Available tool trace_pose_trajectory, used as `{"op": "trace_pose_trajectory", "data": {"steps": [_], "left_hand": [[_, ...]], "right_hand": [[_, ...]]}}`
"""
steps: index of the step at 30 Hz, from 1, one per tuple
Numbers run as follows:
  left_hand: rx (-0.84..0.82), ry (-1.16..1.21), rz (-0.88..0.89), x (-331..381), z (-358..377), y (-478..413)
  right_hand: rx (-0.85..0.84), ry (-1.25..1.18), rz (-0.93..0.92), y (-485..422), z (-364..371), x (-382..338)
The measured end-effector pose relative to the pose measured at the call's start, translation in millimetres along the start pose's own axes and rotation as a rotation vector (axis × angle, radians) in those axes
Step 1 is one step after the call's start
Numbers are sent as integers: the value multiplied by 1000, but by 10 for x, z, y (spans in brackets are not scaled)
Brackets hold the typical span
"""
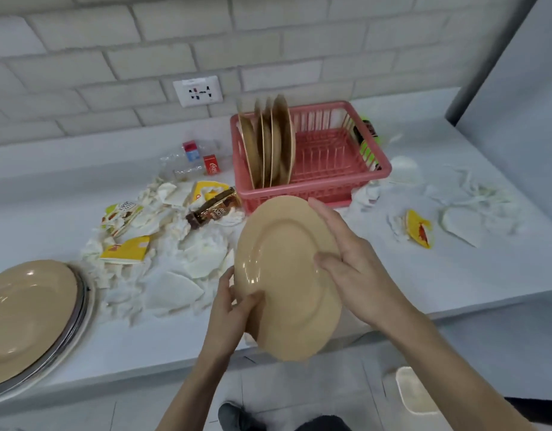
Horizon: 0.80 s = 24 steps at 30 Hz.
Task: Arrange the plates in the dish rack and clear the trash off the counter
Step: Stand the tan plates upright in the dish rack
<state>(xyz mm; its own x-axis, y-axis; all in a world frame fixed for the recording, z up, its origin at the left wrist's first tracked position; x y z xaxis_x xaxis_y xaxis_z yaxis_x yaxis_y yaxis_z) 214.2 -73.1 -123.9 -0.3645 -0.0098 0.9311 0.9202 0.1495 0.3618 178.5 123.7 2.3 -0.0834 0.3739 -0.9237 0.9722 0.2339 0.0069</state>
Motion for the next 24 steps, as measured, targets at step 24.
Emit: {"op": "trace_pose_trajectory", "data": {"steps": [24], "left_hand": [[-235,-120,245,807,1320,-1079]], "right_hand": [[349,410,-149,-1751,-1269,-433]]}}
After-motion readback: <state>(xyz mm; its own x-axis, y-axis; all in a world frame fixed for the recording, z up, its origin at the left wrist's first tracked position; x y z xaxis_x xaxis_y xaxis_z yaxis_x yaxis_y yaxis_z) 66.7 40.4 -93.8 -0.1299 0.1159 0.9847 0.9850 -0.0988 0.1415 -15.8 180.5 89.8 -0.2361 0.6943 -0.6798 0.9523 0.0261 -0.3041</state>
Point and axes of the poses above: each hand's wrist, its own y-axis away from the middle knuckle, its own z-axis out of the palm, x = y × z, the point moved 7 cm from there along -y, towards the middle knuckle, and after that the axes turned 2 degrees about y, right-handed, at the moved point
